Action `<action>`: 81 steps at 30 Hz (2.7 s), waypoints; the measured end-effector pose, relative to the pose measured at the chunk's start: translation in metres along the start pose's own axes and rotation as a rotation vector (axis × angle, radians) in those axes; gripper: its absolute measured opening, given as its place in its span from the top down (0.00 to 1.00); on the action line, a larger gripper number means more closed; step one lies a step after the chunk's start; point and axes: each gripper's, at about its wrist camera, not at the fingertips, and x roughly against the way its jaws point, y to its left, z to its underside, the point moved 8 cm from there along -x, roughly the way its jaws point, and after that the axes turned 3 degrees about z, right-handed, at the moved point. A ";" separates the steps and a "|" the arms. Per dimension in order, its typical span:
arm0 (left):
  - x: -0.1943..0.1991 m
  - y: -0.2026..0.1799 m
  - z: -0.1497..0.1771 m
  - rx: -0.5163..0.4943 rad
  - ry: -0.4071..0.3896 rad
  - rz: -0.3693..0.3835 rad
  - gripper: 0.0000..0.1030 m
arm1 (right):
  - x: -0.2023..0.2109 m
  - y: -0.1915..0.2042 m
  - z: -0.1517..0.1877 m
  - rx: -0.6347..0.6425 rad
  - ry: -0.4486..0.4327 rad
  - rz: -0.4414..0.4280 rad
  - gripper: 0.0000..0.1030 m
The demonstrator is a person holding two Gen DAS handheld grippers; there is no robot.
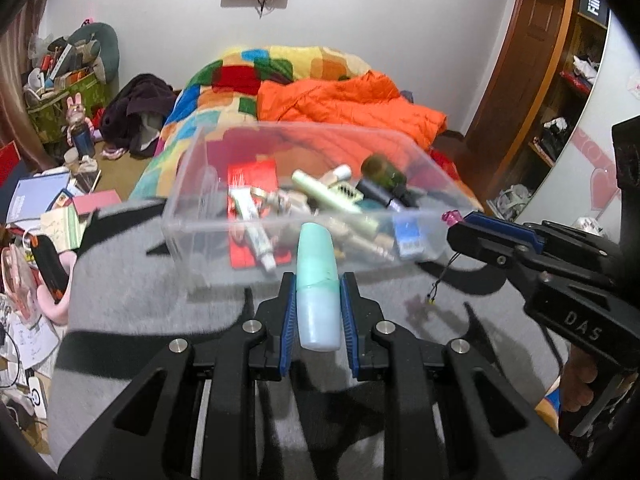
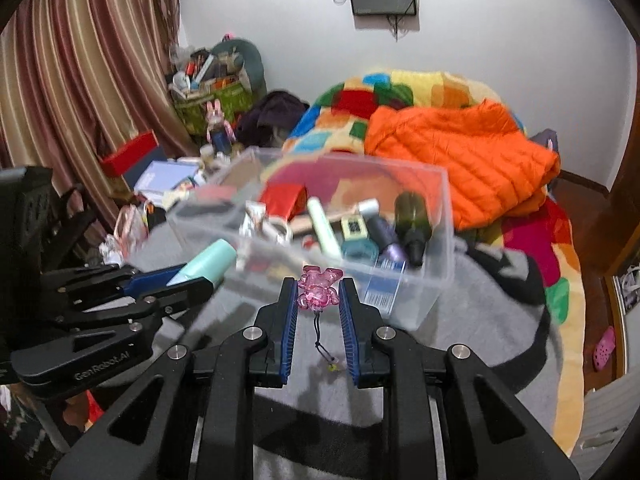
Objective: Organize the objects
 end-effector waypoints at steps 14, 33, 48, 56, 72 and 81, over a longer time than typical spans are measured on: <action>0.013 0.006 -0.073 -0.011 -0.108 -0.012 0.80 | 0.025 -0.008 -0.083 -0.002 -0.164 0.048 0.82; -0.024 0.029 -0.067 0.010 -0.027 -0.015 0.78 | -0.079 -0.028 -0.041 0.004 0.105 0.061 0.82; 0.014 0.024 -0.069 -0.033 -0.124 -0.027 0.40 | -0.037 -0.021 -0.041 -0.002 0.048 0.024 0.60; 0.039 0.017 -0.056 -0.063 -0.161 -0.022 0.17 | 0.007 -0.014 -0.034 0.001 -0.040 0.022 0.44; 0.043 0.021 -0.014 -0.044 -0.144 -0.019 0.11 | 0.031 -0.012 0.002 -0.041 -0.066 0.029 0.29; 0.038 0.018 -0.007 -0.045 -0.128 -0.018 0.11 | 0.027 -0.016 0.011 -0.063 -0.047 0.031 0.29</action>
